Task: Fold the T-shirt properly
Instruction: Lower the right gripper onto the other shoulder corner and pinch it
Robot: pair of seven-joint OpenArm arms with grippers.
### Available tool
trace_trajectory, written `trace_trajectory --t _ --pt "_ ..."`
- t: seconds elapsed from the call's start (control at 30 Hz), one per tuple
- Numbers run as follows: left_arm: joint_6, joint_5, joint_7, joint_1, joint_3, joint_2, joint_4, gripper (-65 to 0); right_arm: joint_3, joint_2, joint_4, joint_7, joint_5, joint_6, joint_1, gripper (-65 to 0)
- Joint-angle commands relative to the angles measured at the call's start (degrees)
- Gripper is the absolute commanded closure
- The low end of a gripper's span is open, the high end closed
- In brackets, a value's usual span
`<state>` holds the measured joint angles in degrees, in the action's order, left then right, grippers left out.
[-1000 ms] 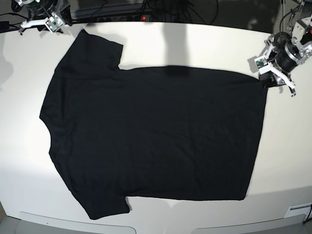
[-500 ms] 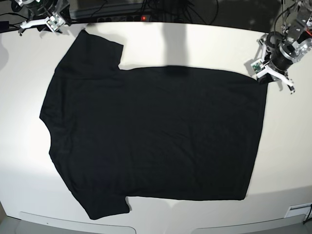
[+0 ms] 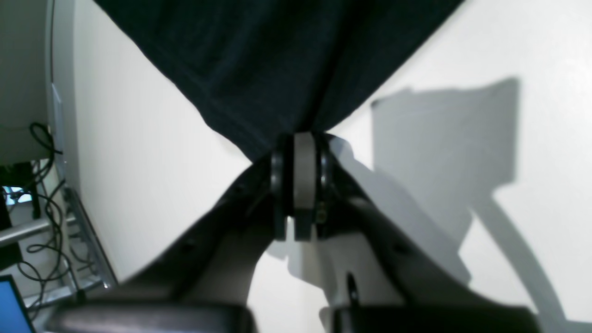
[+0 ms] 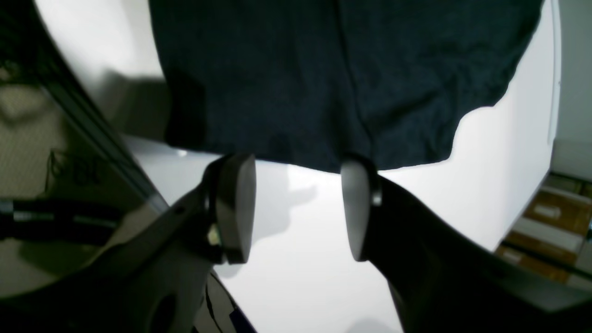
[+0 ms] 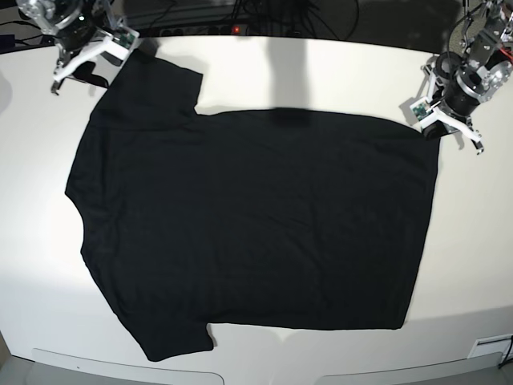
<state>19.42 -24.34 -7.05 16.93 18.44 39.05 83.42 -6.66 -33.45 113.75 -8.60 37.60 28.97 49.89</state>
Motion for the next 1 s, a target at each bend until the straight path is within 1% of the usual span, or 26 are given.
trace_trajectory --t 0.0,0.13,0.23,0.37,0.4,0.47,0.57,0.63,0.7,0.77,0.87,0.97 --pt "5.4 0.4 -3.6 1.2 0.8 0.2 -0.9 0.0 1.1 -0.5 -0.7 0.0 1.1 -0.7 -0.9 -30.0" --pt "5.4 0.4 -3.7 1.2 0.8 0.2 -0.9 0.0 5.4 -1.0 -6.6 0.0 7.9 -0.7 -4.2 -30.0" --pt "5.4 0.4 -3.7 1.2 0.8 0.2 -0.9 0.0 6.5 -2.4 -9.0 -0.5 9.4 -0.7 -5.0 -30.0" --pt "5.4 0.4 -3.6 1.2 0.8 0.2 -0.9 0.0 6.4 -3.5 -9.3 -1.3 9.3 -0.8 -5.2 -30.0" --pt "5.4 0.5 -3.6 1.2 0.8 0.2 -0.9 0.0 6.4 -3.6 -9.2 -1.3 9.3 -1.0 -5.3 -30.0" --pt "5.4 0.5 -3.6 1.2 0.8 0.2 -0.9 0.0 6.4 -3.6 -9.2 -1.3 9.1 -2.6 -5.3 -30.0" --pt "5.4 0.6 -3.6 1.1 0.8 0.2 -0.9 0.0 6.4 -3.6 -9.2 -1.3 8.7 -2.5 -5.2 -30.0" --pt "5.4 0.6 -3.4 1.2 0.8 0.2 -0.9 0.0 6.4 -3.5 -9.3 -0.8 8.3 -1.4 -5.3 -30.0" --pt "5.4 0.6 -3.4 1.2 0.8 0.2 -0.9 0.0 6.4 -3.5 -9.3 1.3 6.9 -0.5 -5.3 -30.0" --pt "5.4 0.6 -3.4 1.2 0.8 0.2 -0.9 0.0 6.4 -3.5 -9.3 3.5 6.0 -0.2 -5.4 -30.0" --pt "5.4 0.6 -3.4 1.2 0.8 0.2 -0.9 0.0 6.4 -3.5 -9.4 3.6 5.4 0.0 -6.1 -30.0" --pt "5.4 0.7 -3.4 1.2 0.8 0.2 -0.9 0.0 6.6 -3.5 -10.2 3.7 2.6 2.9 -7.3 -29.9"
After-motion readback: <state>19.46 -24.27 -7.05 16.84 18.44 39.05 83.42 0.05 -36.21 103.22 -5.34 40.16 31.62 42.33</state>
